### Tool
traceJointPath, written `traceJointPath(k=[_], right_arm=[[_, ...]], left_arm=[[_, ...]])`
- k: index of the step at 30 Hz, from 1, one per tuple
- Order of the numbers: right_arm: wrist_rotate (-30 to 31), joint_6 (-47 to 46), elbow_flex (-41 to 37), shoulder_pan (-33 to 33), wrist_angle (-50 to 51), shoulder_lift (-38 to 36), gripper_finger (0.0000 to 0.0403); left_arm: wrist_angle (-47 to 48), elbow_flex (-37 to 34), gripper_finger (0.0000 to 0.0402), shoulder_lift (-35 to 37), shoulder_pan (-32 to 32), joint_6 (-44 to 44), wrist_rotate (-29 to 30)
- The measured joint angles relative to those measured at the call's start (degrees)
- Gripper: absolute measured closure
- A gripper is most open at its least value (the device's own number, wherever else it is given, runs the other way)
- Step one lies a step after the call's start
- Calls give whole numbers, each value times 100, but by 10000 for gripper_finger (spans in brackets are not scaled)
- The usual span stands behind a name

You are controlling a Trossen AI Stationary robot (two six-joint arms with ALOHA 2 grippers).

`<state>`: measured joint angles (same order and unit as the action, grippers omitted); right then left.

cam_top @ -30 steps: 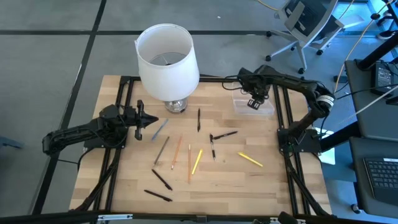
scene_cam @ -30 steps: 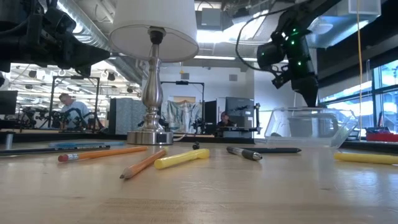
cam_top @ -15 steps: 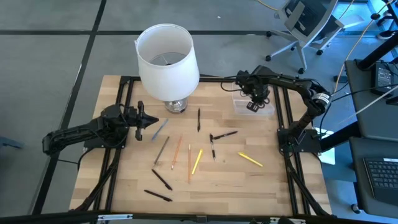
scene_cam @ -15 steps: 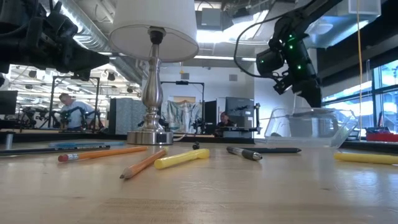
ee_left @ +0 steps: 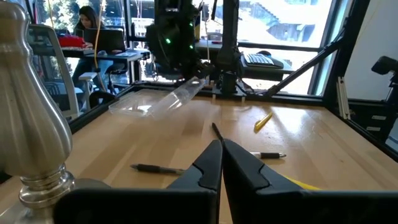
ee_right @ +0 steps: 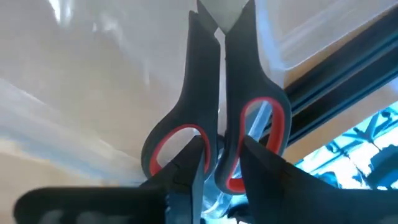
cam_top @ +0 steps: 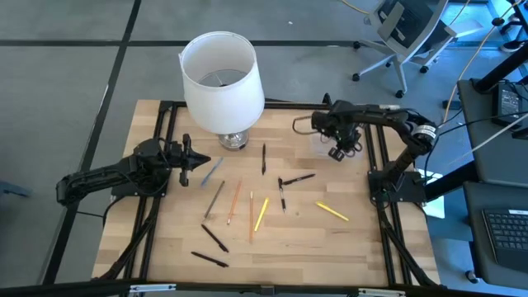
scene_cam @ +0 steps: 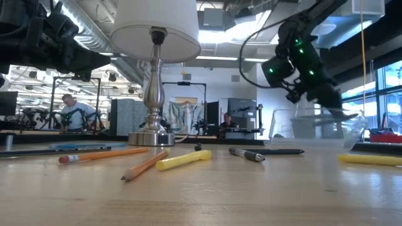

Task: Pick & place school supplies into a supply box
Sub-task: Put the scissors into the transparent supply box

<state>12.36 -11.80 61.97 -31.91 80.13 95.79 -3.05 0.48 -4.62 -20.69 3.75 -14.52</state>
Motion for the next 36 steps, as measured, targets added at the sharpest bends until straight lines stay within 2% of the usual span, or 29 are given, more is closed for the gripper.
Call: traceJointPath(k=[4,11,15,21,27,31,36], right_arm=[[-40,-32,-641,211,-408,0,310],[-768,27,-1575,433,-1648,0,310],[-823,9,-1899,473,-1875,-31,310],[-655,-96,-1868,477,-1888,-15,310],[-368,584,-1691,475,-2135,-4,308],[-29,612,-1561,473,-2374,-4,286],[-38,606,-1438,471,-2396,2,252]], left_arm=[[0,-1,393,0,0,0,0],[0,1,394,0,0,0,0],[-1,-1,394,0,1,0,1],[-2,-1,394,0,0,0,2],[0,-1,395,0,0,0,3],[-1,-1,395,0,0,-1,3],[-2,0,394,0,2,0,4]])
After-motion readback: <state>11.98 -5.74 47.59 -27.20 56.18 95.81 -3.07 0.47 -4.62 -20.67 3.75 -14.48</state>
